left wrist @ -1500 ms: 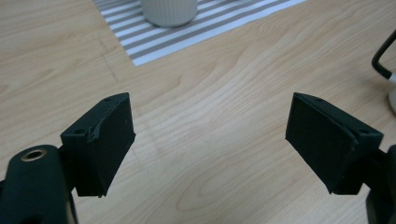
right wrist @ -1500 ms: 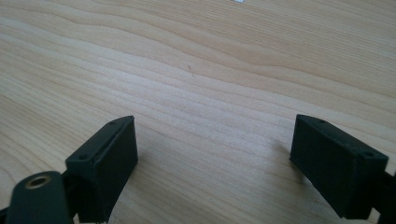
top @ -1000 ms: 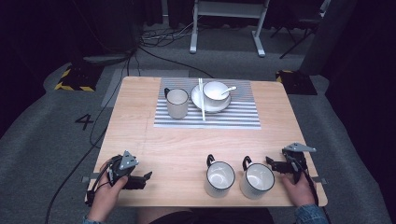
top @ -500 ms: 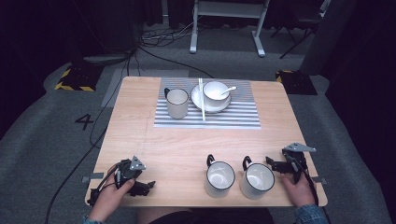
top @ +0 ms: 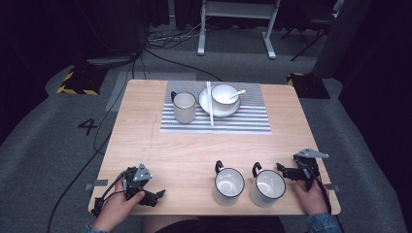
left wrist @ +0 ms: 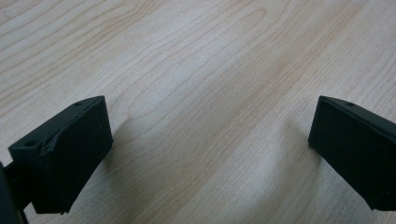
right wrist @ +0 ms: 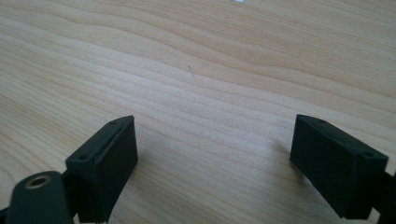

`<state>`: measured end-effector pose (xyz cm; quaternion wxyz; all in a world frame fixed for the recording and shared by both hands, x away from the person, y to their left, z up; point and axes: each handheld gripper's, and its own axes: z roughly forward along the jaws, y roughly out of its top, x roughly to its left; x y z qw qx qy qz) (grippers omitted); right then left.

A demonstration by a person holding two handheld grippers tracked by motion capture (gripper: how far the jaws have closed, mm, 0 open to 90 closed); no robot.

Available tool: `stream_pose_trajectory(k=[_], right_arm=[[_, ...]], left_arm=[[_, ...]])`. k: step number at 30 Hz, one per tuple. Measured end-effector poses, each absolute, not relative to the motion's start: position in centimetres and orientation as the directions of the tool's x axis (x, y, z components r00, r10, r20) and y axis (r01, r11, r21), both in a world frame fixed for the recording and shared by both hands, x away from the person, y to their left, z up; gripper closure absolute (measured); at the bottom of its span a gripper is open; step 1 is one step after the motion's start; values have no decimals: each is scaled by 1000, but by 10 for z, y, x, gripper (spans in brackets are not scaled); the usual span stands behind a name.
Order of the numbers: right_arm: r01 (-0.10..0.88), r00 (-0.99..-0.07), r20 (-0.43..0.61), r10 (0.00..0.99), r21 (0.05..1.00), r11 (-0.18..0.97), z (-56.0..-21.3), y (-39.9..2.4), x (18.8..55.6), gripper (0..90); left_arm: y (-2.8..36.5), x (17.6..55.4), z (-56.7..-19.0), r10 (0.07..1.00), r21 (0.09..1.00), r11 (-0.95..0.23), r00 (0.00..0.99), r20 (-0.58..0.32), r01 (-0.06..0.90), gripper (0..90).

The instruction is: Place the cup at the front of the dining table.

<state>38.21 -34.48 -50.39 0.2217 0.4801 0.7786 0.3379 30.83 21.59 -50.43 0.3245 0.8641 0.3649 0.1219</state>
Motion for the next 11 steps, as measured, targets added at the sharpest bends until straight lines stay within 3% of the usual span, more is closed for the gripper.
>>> stream_pose_trajectory(k=[11], right_arm=[[597,-441,-22,897,739,312,-504,-345,382,149]], left_arm=[[216,310,-504,705,651,-524,708,-30,549,3]])
